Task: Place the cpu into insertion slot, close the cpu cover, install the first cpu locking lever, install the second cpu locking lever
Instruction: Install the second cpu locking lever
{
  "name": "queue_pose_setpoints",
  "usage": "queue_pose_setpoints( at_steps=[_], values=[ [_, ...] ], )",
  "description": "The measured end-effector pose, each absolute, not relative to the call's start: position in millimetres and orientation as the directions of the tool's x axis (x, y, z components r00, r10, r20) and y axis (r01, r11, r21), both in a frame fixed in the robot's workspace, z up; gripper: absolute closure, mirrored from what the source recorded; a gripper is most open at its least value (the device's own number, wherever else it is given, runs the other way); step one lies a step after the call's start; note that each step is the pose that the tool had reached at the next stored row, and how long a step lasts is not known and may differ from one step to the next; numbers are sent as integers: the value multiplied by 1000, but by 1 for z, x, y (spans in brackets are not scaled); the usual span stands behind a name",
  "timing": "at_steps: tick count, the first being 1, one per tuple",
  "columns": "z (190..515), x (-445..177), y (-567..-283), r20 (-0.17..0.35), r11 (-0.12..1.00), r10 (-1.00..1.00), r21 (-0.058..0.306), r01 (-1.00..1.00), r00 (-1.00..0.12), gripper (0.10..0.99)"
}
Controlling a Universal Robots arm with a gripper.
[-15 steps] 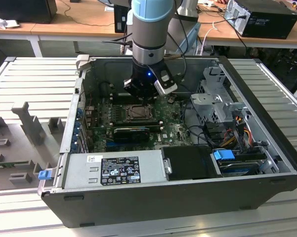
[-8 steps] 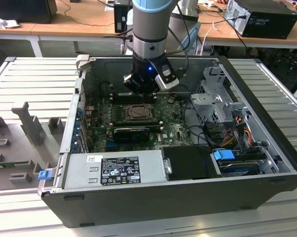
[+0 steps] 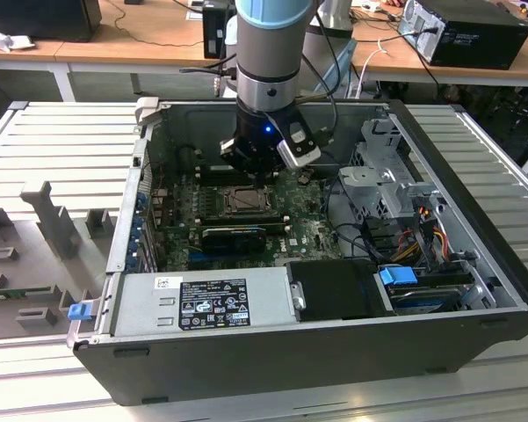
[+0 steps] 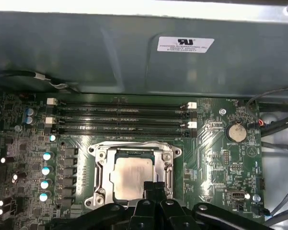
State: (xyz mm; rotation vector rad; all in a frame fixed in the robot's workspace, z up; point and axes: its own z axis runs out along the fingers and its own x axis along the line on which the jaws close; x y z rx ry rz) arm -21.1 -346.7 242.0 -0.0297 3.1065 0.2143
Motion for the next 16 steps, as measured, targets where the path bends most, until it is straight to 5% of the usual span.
queue_pose_setpoints(
  at_steps=[13, 16],
  values=[
    [239, -22, -384, -26, 990, -17, 139, -21, -1000, 980],
    [238, -31, -388, -22, 983, -17, 181, -21, -1000, 980]
  ],
)
